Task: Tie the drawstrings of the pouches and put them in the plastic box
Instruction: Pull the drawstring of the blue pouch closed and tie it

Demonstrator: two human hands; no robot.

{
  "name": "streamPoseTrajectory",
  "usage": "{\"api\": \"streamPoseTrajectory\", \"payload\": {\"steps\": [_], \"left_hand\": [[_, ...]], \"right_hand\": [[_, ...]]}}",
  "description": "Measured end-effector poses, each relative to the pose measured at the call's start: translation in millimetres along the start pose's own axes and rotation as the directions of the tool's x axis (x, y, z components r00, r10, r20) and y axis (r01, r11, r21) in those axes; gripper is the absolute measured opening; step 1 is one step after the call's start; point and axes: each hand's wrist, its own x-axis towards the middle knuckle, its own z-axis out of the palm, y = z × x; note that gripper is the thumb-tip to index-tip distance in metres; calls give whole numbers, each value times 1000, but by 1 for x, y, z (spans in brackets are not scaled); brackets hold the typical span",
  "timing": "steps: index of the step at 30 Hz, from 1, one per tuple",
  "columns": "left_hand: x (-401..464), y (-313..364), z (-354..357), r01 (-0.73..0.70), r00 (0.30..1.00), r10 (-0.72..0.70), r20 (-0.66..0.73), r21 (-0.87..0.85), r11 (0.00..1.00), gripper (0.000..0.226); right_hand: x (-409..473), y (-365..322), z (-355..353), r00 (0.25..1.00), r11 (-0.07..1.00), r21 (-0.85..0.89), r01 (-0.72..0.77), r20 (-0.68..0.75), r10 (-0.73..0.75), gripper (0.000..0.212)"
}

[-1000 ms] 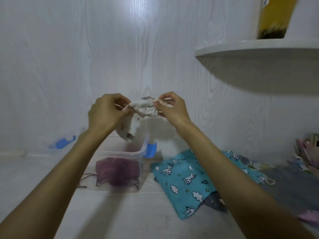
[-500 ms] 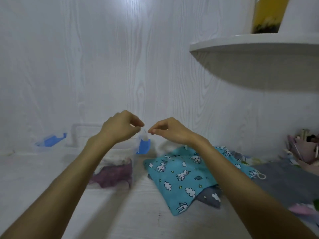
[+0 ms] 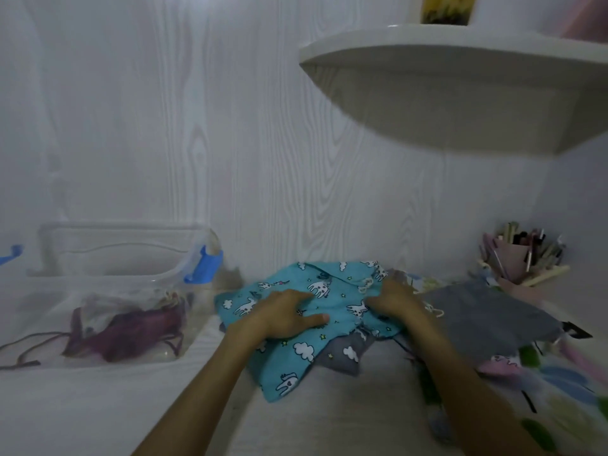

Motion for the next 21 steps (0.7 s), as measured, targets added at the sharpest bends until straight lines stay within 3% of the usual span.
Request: {"api": "streamPoseTrajectory", "payload": {"steps": [2, 4, 7, 10, 12, 14, 16, 19, 21], "left_hand": [[7, -1, 0, 41, 999, -41, 15, 14, 999, 73], [11, 0, -3, 65, 998, -65, 22, 12, 998, 68], [15, 3, -7, 65, 982, -82, -170, -99, 993, 58], [17, 9, -14, 15, 929, -103, -356, -242, 970, 56], [16, 13, -19, -53, 945, -64, -319, -344, 937, 50], [16, 16, -19, -133, 979, 49, -197, -437, 890, 34], [18, 18, -17, -207, 968, 108, -226, -480, 852, 16], [18, 15, -22, -301, 897, 35, -441, -552, 778, 8], [12, 13, -32, -309, 902, 16, -431, -621, 720, 13]], "right_hand": [[0, 7, 6, 990, 1000, -29, -2, -142, -3, 74], [-2, 9, 4, 948, 999, -38, 36, -316, -46, 43], [-7, 0, -5, 906, 961, 166, 221, -400, -139, 19], [-12, -11, -16, 878, 830, 342, 441, -358, -319, 12], [-24, -25, -25, 841, 675, 503, 540, -291, -457, 12], [-35, -39, -35, 790, 544, 596, 591, -291, -540, 12], [-44, -48, -42, 755, 460, 649, 606, -285, -591, 11], [-53, -50, -50, 723, 460, 658, 596, -191, -664, 15], [-50, -43, -53, 743, 529, 624, 576, -129, -657, 23]]}}
